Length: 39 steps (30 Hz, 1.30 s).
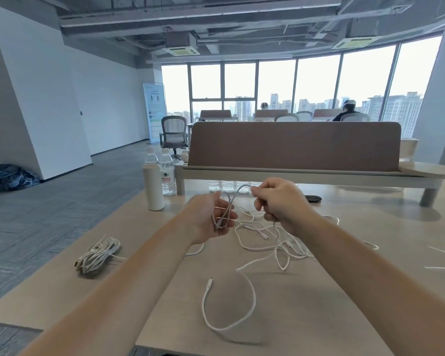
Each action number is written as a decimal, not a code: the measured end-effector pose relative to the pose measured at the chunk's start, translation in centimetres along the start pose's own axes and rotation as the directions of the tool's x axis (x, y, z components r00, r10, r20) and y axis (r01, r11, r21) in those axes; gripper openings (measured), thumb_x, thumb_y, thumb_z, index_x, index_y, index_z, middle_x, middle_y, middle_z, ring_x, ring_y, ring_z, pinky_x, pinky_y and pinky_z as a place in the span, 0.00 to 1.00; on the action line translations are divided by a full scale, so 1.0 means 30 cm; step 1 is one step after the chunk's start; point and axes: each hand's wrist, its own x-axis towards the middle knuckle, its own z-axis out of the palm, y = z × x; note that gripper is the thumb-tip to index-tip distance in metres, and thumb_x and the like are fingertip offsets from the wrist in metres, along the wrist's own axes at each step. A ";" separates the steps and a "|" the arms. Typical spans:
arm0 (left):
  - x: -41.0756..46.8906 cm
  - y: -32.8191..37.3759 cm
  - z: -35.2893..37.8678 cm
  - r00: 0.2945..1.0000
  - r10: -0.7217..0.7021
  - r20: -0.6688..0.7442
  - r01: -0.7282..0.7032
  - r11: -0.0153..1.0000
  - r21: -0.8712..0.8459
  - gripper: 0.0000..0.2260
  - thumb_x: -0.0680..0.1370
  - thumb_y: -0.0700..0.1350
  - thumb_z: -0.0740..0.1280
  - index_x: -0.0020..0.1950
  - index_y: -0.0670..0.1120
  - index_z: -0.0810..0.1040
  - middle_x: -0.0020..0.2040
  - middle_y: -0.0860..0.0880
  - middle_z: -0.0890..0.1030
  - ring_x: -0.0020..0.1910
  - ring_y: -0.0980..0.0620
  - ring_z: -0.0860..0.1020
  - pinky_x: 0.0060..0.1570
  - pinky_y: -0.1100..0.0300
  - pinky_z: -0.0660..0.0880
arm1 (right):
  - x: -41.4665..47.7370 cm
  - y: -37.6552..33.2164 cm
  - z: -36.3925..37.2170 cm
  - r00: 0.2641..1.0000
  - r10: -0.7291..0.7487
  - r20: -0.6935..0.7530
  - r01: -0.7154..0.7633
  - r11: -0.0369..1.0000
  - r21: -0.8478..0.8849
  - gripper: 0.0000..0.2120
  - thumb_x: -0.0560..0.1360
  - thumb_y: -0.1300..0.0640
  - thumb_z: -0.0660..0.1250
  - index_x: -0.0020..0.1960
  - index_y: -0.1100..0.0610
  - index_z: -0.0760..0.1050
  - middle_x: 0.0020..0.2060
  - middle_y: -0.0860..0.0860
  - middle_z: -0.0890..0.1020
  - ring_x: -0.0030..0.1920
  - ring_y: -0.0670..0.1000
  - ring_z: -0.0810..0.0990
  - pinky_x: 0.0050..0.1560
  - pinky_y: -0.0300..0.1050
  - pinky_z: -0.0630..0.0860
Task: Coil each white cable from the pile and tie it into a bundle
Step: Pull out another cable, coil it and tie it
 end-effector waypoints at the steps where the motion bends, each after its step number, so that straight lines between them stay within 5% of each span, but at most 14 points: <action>1: 0.000 -0.001 0.008 1.000 -0.010 -0.019 0.010 0.999 -0.031 0.20 0.86 0.51 0.52 0.53 0.37 0.75 0.39 0.40 0.79 0.33 0.46 0.75 0.36 0.58 0.71 | -0.004 -0.001 0.016 0.999 -0.039 -0.008 0.038 0.998 -0.054 0.11 0.79 0.56 0.69 0.39 0.59 0.75 0.28 0.53 0.78 0.25 0.49 0.66 0.27 0.40 0.64; 6: 0.006 -0.006 0.028 0.997 -0.078 -0.014 0.076 0.991 -0.111 0.21 0.85 0.52 0.52 0.50 0.36 0.75 0.37 0.39 0.79 0.32 0.46 0.74 0.31 0.62 0.66 | -0.025 -0.007 0.090 0.983 -0.184 -0.026 0.172 0.954 -0.247 0.10 0.78 0.54 0.70 0.40 0.57 0.82 0.25 0.48 0.74 0.21 0.44 0.65 0.29 0.40 0.64; 10: -0.001 -0.005 0.031 0.996 -0.085 0.028 0.087 0.990 -0.112 0.23 0.84 0.52 0.50 0.38 0.41 0.73 0.30 0.42 0.78 0.31 0.46 0.73 0.31 0.62 0.64 | -0.048 -0.010 0.115 0.987 -0.155 0.047 0.162 0.937 -0.308 0.10 0.78 0.56 0.67 0.44 0.58 0.85 0.26 0.50 0.74 0.26 0.47 0.68 0.26 0.38 0.65; 14: -0.007 -0.004 0.015 0.993 -0.081 0.090 0.088 0.993 -0.075 0.22 0.83 0.58 0.51 0.39 0.44 0.70 0.31 0.42 0.77 0.32 0.46 0.73 0.31 0.61 0.63 | -0.052 -0.013 0.111 0.990 -0.108 0.086 0.128 0.948 -0.290 0.11 0.78 0.60 0.64 0.46 0.57 0.85 0.20 0.44 0.72 0.22 0.43 0.68 0.25 0.34 0.64; 17: -0.012 -0.004 0.018 0.990 -0.059 0.126 0.066 0.997 -0.047 0.22 0.82 0.60 0.54 0.38 0.46 0.68 0.30 0.44 0.75 0.31 0.46 0.72 0.32 0.59 0.61 | -0.053 -0.011 0.104 0.967 -0.189 0.172 0.246 0.874 -0.419 0.12 0.79 0.58 0.63 0.44 0.60 0.83 0.27 0.51 0.79 0.30 0.50 0.75 0.36 0.43 0.72; 19: -0.012 -0.004 0.020 0.989 -0.041 0.139 0.044 0.999 -0.023 0.22 0.83 0.59 0.55 0.38 0.44 0.70 0.29 0.45 0.74 0.31 0.47 0.72 0.31 0.60 0.62 | -0.049 0.001 0.099 0.948 -0.231 0.217 0.310 0.824 -0.475 0.13 0.79 0.58 0.63 0.40 0.61 0.80 0.31 0.55 0.81 0.35 0.54 0.79 0.40 0.48 0.75; 23: -0.004 -0.011 0.020 0.988 0.014 0.155 -0.019 0.999 0.031 0.18 0.84 0.54 0.58 0.41 0.43 0.73 0.31 0.45 0.71 0.29 0.48 0.72 0.28 0.62 0.66 | -0.053 0.011 0.096 0.939 -0.214 0.271 0.325 0.812 -0.485 0.14 0.80 0.58 0.64 0.37 0.56 0.80 0.27 0.46 0.80 0.27 0.40 0.75 0.32 0.35 0.69; 28: -0.019 -0.022 0.039 0.994 0.062 0.088 -0.070 0.993 0.091 0.12 0.83 0.45 0.59 0.42 0.44 0.74 0.28 0.44 0.72 0.26 0.47 0.73 0.29 0.61 0.67 | -0.057 0.007 0.107 0.930 -0.199 0.309 0.341 0.780 -0.525 0.11 0.76 0.58 0.68 0.37 0.58 0.83 0.32 0.54 0.84 0.36 0.54 0.82 0.40 0.47 0.77; 31: -0.022 -0.015 0.042 0.993 0.115 0.014 -0.116 0.985 0.125 0.14 0.83 0.42 0.57 0.39 0.40 0.73 0.26 0.42 0.74 0.24 0.46 0.73 0.31 0.59 0.66 | -0.065 0.004 0.100 0.925 -0.181 0.335 0.343 0.779 -0.526 0.12 0.75 0.54 0.70 0.35 0.58 0.82 0.29 0.53 0.82 0.29 0.52 0.77 0.34 0.44 0.73; 33: -0.012 0.000 0.015 0.989 0.138 -0.044 -0.133 0.986 0.099 0.14 0.83 0.43 0.56 0.43 0.38 0.75 0.31 0.40 0.76 0.25 0.46 0.73 0.31 0.59 0.67 | -0.076 0.003 0.083 0.913 -0.136 0.385 0.333 0.794 -0.509 0.08 0.75 0.56 0.72 0.39 0.59 0.82 0.27 0.50 0.82 0.26 0.47 0.76 0.32 0.37 0.72; 39: 0.014 0.018 -0.073 0.993 0.089 -0.076 -0.091 0.996 -0.014 0.18 0.84 0.48 0.55 0.58 0.33 0.74 0.38 0.38 0.78 0.30 0.46 0.73 0.30 0.59 0.68 | -0.083 0.013 0.019 0.916 -0.074 0.394 0.213 0.923 -0.321 0.04 0.78 0.61 0.70 0.45 0.60 0.79 0.32 0.54 0.82 0.31 0.51 0.76 0.34 0.41 0.74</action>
